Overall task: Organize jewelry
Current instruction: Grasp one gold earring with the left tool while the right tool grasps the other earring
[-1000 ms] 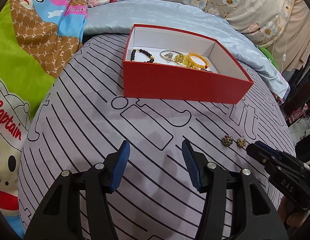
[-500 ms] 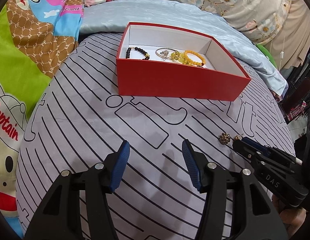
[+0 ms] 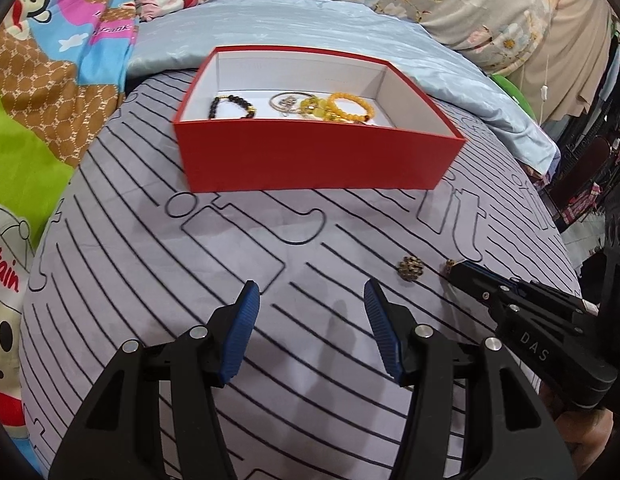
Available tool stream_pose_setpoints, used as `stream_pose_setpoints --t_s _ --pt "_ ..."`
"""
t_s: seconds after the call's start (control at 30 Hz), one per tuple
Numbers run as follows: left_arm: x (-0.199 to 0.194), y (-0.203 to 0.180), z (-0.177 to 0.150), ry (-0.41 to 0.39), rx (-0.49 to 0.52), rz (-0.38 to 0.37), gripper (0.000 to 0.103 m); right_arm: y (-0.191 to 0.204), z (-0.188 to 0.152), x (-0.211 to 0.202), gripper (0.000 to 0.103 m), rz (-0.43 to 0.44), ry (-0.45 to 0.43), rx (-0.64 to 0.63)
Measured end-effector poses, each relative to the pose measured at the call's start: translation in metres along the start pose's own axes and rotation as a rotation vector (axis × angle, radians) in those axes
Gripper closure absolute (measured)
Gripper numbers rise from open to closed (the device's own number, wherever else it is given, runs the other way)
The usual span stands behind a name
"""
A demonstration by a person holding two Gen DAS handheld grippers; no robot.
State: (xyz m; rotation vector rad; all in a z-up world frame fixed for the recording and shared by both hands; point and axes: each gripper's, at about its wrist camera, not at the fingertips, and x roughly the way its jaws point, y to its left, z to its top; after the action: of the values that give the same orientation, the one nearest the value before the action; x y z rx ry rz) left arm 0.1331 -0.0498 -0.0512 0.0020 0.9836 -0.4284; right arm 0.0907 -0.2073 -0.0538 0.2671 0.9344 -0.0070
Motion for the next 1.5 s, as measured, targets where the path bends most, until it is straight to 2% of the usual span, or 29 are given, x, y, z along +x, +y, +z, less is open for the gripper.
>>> stream_pose_setpoints --t_s 0.17,0.23,0.47,0.57,0.63,0.7,0.83,0.97,1.03,1.1,1.5 --pt "0.006 -0.021 0.000 0.008 0.034 -0.032 0.049 -0.010 0.000 -0.009 0.100 -0.016 -0.011 0.011" --pt "0.010 -0.030 0.000 0.012 0.052 -0.039 0.043 -0.014 -0.002 -0.010 0.100 -0.017 -0.010 0.017" --pt "0.027 -0.054 0.006 0.018 0.082 -0.057 0.044 -0.024 -0.007 -0.017 0.099 -0.010 -0.019 0.045" --pt "0.036 -0.063 0.008 0.018 0.103 -0.050 0.047 -0.027 -0.007 -0.019 0.095 -0.010 -0.023 0.051" --pt "0.042 -0.066 0.008 0.028 0.113 -0.053 0.060 -0.028 -0.008 -0.020 0.094 -0.006 -0.021 0.047" --pt "0.044 -0.068 0.007 0.016 0.124 -0.038 0.066 -0.028 -0.008 -0.020 0.094 -0.006 -0.020 0.045" --pt "0.045 -0.067 0.007 0.011 0.139 -0.031 0.086 -0.028 -0.008 -0.018 0.093 0.002 -0.016 0.049" --pt "0.041 -0.060 0.008 0.014 0.126 -0.041 0.086 -0.024 -0.008 -0.018 0.090 0.011 -0.013 0.041" --pt "0.036 -0.054 0.008 0.008 0.114 -0.040 0.086 -0.020 -0.008 -0.018 0.081 0.017 -0.013 0.035" --pt "0.030 -0.047 0.007 0.002 0.100 -0.038 0.086 -0.015 -0.009 -0.017 0.078 0.020 -0.013 0.020" --pt "0.009 -0.007 0.005 -0.010 0.028 0.000 0.086 0.003 -0.003 0.006 0.077 0.023 0.016 -0.015"
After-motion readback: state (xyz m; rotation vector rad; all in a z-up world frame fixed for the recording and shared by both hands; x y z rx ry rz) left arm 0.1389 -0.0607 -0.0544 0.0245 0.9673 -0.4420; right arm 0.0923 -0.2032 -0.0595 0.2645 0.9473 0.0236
